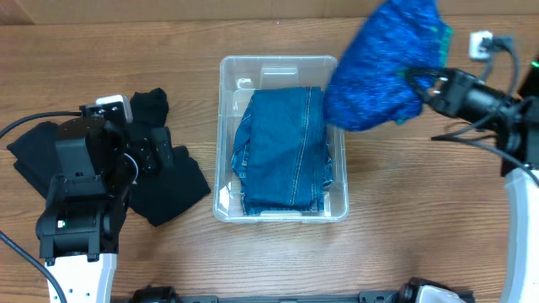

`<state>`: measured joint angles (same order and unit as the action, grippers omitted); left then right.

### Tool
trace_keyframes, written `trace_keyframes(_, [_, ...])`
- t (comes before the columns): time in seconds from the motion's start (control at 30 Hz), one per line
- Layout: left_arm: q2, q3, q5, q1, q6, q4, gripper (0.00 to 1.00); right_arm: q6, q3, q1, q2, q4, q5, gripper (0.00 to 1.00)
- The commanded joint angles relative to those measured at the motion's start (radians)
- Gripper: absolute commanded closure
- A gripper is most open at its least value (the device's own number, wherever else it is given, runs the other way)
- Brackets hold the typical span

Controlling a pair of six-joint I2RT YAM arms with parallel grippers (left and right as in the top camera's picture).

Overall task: Pack container
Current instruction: 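Carry the sparkly blue fabric left and lower it onto the jeans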

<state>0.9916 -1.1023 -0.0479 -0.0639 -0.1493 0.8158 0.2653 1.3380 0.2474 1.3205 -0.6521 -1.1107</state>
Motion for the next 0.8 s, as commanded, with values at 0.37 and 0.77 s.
trace_keyframes(0.37, [0.001,-0.024,0.007,0.005,0.023,-0.004,0.0,-0.196,0.04,-0.517,0.04,-0.401,0.481,0.96])
trace_keyframes(0.77, [0.001,-0.024,0.007,0.005,0.023,-0.004,0.0,-0.135,0.036,-0.668,0.214,-0.251,0.346,0.96])
